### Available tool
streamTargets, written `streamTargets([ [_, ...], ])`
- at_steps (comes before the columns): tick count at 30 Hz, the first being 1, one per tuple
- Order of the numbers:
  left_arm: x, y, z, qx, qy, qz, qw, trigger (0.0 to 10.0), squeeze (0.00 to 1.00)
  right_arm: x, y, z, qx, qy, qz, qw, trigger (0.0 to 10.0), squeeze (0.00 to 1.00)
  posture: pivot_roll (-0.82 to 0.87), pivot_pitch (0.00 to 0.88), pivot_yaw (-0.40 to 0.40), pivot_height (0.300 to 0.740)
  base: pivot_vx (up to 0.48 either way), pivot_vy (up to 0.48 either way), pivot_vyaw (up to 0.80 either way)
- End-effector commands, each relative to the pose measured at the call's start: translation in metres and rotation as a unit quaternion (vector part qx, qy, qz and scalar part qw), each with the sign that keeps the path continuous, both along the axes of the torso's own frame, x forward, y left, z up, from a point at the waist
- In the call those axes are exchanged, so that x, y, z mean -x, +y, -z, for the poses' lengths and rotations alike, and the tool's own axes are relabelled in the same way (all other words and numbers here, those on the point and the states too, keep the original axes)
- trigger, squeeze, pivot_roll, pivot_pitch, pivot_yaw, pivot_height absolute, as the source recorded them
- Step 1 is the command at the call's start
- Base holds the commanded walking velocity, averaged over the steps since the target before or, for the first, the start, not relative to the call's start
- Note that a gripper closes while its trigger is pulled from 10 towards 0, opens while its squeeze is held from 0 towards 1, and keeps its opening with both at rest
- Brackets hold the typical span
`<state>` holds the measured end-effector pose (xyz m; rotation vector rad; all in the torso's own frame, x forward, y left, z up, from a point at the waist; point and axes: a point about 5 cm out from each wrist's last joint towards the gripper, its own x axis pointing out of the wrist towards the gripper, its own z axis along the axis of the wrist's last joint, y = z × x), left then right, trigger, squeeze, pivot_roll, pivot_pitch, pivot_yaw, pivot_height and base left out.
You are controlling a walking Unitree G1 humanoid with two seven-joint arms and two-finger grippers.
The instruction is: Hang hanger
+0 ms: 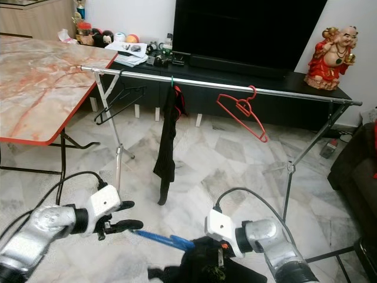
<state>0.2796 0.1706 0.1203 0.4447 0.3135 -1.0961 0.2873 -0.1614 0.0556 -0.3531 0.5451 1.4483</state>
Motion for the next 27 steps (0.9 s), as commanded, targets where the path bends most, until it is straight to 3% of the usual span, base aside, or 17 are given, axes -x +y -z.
streamTargets([
  [1, 0.005, -0.004, 0.002, 0.003, 0.014, 0.020, 1.000, 10.0, 1.00, -0.006, 0.001, -0.010, -0.009, -0.015, -0.008, 1.000, 10.0, 0.00, 0.13, 0.000, -0.166, 0.740, 0.000, 0.000, 0.00],
  [2, 0.007, -0.007, 0.005, -0.008, 0.023, 0.035, 0.999, 10.0, 0.01, -0.007, 0.004, -0.012, -0.016, -0.014, -0.014, 1.000, 10.0, 0.00, 0.13, 0.000, -0.166, 0.740, 0.000, 0.000, 0.00],
  [3, 0.012, -0.010, 0.014, -0.038, 0.043, 0.064, 0.996, 10.0, 0.00, -0.011, 0.010, -0.016, -0.032, -0.013, -0.023, 0.999, 10.0, 0.00, 0.13, 0.000, -0.168, 0.740, 0.000, 0.000, 0.00],
  [5, 0.013, -0.016, 0.019, -0.062, 0.039, 0.083, 0.994, 10.0, 0.00, -0.015, 0.016, -0.025, -0.064, -0.006, -0.033, 0.997, 10.0, 0.00, 0.14, 0.000, -0.169, 0.740, 0.000, 0.000, 0.00],
  [8, 0.008, -0.020, 0.020, -0.079, 0.024, 0.075, 0.994, 10.0, 0.00, -0.017, 0.021, -0.031, -0.085, -0.004, -0.043, 0.995, 10.0, 0.00, 0.14, 0.000, -0.172, 0.740, 0.000, 0.000, 0.00],
  [13, 0.003, -0.032, 0.015, -0.064, 0.012, 0.078, 0.995, 10.0, 0.00, -0.017, 0.027, -0.036, -0.105, 0.005, -0.072, 0.992, 10.0, 0.00, 0.14, 0.000, -0.177, 0.740, 0.000, 0.000, 0.00],
  [19, 0.001, -0.034, 0.016, -0.064, 0.005, 0.074, 0.995, 10.0, 0.00, -0.013, 0.025, -0.032, -0.101, 0.016, -0.080, 0.992, 10.0, 0.00, 0.13, 0.000, -0.177, 0.740, 0.000, 0.000, 0.00],
  [23, 0.009, -0.035, 0.021, -0.056, 0.039, 0.095, 0.993, 10.0, 0.00, -0.012, 0.027, -0.029, -0.104, 0.015, -0.075, 0.992, 10.0, 0.00, 0.14, 0.000, -0.175, 0.740, 0.000, 0.000, 0.00],
  [24, 0.011, -0.036, 0.022, -0.056, 0.045, 0.101, 0.992, 9.3, 0.00, -0.012, 0.028, -0.029, -0.107, 0.015, -0.073, 0.992, 10.0, 0.00, 0.14, 0.000, -0.174, 0.740, 0.000, 0.000, 0.00],
  [25, 0.013, -0.037, 0.023, -0.056, 0.052, 0.109, 0.991, 7.8, 0.00, -0.013, 0.029, -0.030, -0.110, 0.013, -0.070, 0.991, 10.0, 0.00, 0.14, 0.000, -0.173, 0.740, 0.000, 0.000, 0.00],
  [27, 0.014, -0.037, 0.024, -0.054, 0.055, 0.111, 0.991, 7.6, 0.00, -0.014, 0.030, -0.031, -0.113, 0.010, -0.068, 0.991, 10.0, 0.00, 0.14, 0.000, -0.173, 0.740, 0.000, 0.000, 0.00],
])
